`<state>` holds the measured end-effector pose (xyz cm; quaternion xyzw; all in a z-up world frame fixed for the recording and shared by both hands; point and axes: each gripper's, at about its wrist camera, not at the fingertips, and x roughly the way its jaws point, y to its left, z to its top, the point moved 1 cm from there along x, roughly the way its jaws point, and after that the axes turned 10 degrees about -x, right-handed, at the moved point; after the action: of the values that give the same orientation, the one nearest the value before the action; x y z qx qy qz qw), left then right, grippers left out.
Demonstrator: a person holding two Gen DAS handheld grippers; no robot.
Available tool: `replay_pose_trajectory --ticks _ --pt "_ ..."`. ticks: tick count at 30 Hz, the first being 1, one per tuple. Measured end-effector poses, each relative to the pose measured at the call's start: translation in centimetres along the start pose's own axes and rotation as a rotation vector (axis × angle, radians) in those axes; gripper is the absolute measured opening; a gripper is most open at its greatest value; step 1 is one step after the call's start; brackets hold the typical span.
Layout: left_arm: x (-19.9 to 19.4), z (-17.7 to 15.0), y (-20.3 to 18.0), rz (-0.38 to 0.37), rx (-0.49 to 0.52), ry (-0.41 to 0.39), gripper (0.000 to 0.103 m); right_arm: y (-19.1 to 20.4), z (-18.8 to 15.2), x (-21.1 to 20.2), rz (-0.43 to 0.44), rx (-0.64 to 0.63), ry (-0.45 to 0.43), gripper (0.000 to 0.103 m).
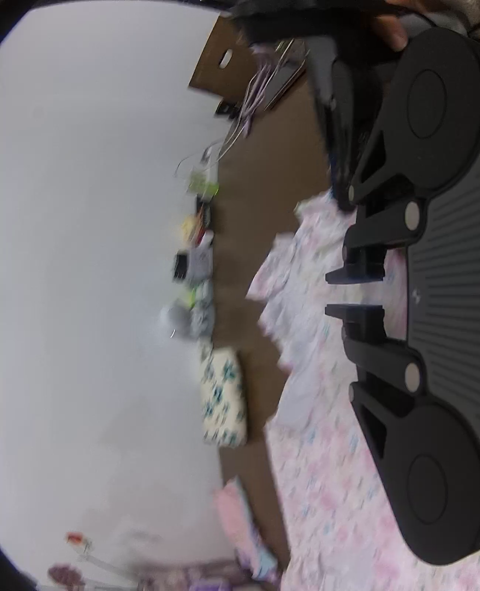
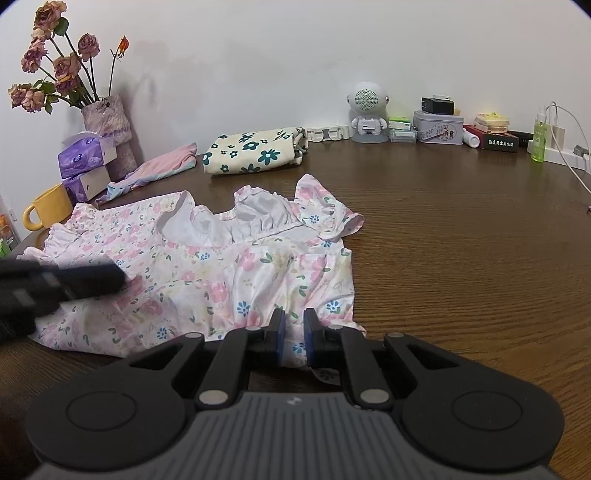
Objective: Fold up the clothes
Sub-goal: 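Open the left gripper and spread the dress flat with the right gripper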
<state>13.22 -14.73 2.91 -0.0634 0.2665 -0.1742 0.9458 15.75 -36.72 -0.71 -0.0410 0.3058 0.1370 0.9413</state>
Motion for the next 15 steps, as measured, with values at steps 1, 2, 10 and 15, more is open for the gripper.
replay_pose_trajectory --ticks 1,2,10,15 --pt "0.0 0.3 0.7 0.033 -0.005 0.007 0.011 0.0 0.0 0.0 0.0 0.0 0.0 0.01" --pt "0.3 0.6 1.6 0.065 -0.003 0.025 0.011 0.0 0.0 0.0 0.0 -0.001 0.0 0.01" --pt "3.3 2.0 6.4 0.154 0.164 0.193 0.023 0.0 0.0 0.0 -0.001 -0.006 0.0 0.01" --pt "4.8 2.3 7.6 0.087 0.213 0.258 0.025 0.1 0.0 0.0 -0.001 -0.007 -0.001 0.01"
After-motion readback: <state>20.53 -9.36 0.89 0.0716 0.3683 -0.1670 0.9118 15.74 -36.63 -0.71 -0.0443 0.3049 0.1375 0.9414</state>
